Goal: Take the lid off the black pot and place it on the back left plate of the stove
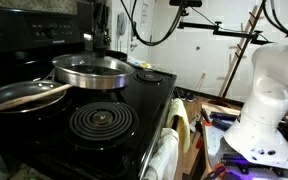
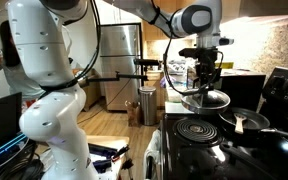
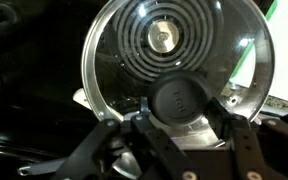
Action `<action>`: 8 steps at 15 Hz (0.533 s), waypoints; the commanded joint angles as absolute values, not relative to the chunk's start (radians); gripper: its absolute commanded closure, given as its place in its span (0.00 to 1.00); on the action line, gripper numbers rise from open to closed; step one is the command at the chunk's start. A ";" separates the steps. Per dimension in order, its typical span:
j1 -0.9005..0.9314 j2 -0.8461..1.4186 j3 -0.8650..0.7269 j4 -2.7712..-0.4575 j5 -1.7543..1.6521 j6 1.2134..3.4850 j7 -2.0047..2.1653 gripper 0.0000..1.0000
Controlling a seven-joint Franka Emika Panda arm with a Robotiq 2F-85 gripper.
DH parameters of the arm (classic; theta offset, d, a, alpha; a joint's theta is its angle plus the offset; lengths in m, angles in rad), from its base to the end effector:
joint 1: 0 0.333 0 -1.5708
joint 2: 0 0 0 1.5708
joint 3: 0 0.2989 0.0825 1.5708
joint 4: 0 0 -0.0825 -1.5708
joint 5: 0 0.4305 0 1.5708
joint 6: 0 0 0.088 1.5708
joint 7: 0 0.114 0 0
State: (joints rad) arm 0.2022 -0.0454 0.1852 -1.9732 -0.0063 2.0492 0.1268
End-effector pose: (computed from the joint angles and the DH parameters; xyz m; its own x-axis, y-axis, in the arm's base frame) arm 0.5574 0.2281 0.4592 0.9584 0.2585 0.1211 0.2605 -0.9655 -0.0011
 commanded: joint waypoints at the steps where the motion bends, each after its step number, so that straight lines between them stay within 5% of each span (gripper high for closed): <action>1: 0.204 -0.048 0.198 -1.990 0.001 2.069 0.132 0.41; 5: 0.210 -0.054 0.204 -2.021 0.007 2.097 0.140 0.41; 6: 0.209 -0.055 0.203 -2.021 0.007 2.097 0.140 0.66; 8: 0.211 -0.041 0.205 -2.017 -0.012 2.076 0.149 0.66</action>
